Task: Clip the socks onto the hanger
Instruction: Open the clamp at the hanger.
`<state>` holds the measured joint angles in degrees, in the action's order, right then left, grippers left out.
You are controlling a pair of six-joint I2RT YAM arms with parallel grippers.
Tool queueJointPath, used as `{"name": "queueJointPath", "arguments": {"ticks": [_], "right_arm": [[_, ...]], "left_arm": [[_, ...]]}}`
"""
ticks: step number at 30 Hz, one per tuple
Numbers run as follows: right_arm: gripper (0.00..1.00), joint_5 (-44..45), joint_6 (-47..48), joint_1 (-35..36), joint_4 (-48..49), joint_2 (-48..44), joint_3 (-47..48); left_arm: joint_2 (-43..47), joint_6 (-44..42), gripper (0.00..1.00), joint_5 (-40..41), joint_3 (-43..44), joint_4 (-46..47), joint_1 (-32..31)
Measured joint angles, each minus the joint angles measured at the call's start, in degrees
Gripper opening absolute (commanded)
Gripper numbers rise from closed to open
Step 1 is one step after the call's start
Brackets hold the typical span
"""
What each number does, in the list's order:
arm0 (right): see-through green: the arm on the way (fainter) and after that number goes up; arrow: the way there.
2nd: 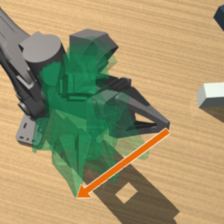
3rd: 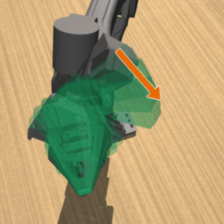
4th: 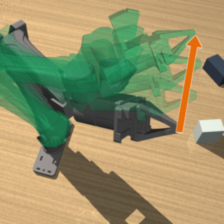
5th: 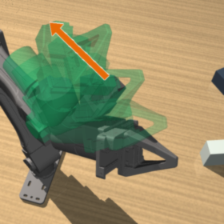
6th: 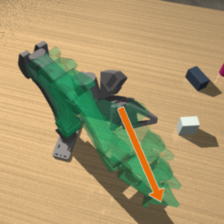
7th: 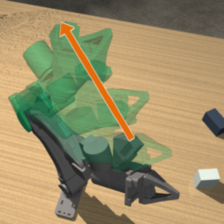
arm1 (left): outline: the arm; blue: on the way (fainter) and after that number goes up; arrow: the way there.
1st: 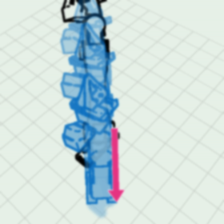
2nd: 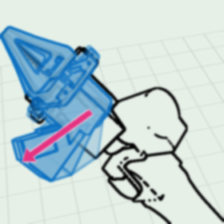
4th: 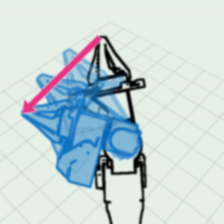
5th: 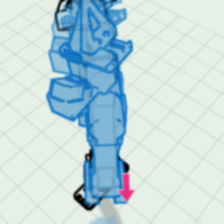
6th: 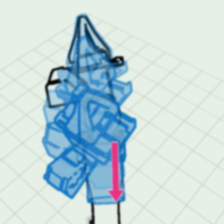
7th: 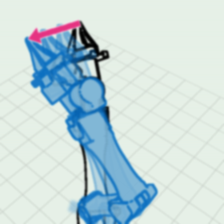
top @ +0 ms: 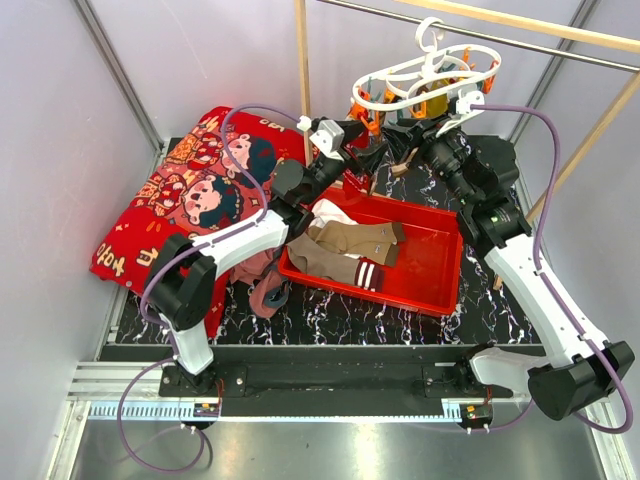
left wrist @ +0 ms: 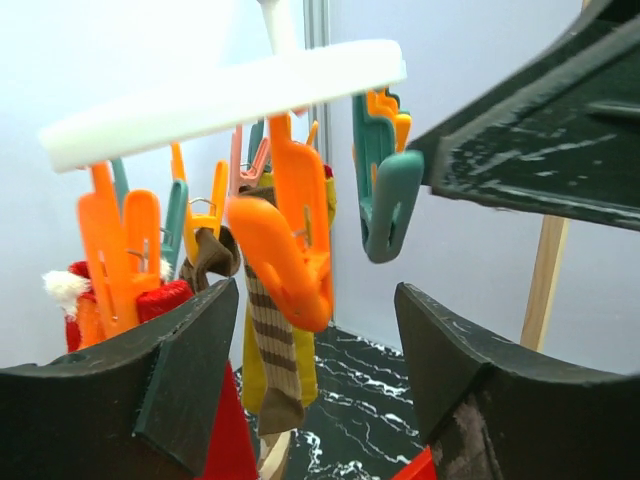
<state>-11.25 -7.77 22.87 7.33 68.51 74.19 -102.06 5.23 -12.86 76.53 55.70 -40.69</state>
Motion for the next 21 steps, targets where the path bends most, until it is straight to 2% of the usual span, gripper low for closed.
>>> {"name": "queueJointPath", "arguments": {"ticks": [2, 5, 6, 8, 12, 19, 21], "right_arm": [[0.52, -0.09, 0.11, 0.00, 0.02, -0.15, 0.00], [0.52, -0.33, 0.31, 0.00, 0.00, -0.31, 0.00], [0.52, -0.35, 0.35, 0.00, -0.02, -0.33, 0.00], [0.52, -0.42, 0.44, 0.00, -0.04, -0.33, 0.00], [0.52, -0.70, 0.46, 0.00, -0.28, -0.35, 0.00], [0.52, -2.93, 0.55, 0.00, -1.07, -0.37, 0.09], [0.52, -3.61, 0.68, 0.00, -1.84, -0.35, 0.26]], "left_arm": [[-0.37, 0.74, 0.63, -0.02, 0.31, 0.63, 0.42], [-0.57, 1.29, 0.53, -0.22, 0.35, 1.07, 0.83], [-0.57, 1.53, 0.47, -0.31, 0.35, 1.07, 0.90], [-0.57, 1.99, 0.42, -0.48, 0.37, 1.25, 1.07], [-0.57, 2.29, 0.38, -0.83, 0.37, 1.42, 1.16], [-0.90, 2.73, 0.19, -1.01, 0.39, 1.68, 1.03], [-0.94, 2.73, 0.16, -1.07, 0.39, 1.66, 0.94]]}}
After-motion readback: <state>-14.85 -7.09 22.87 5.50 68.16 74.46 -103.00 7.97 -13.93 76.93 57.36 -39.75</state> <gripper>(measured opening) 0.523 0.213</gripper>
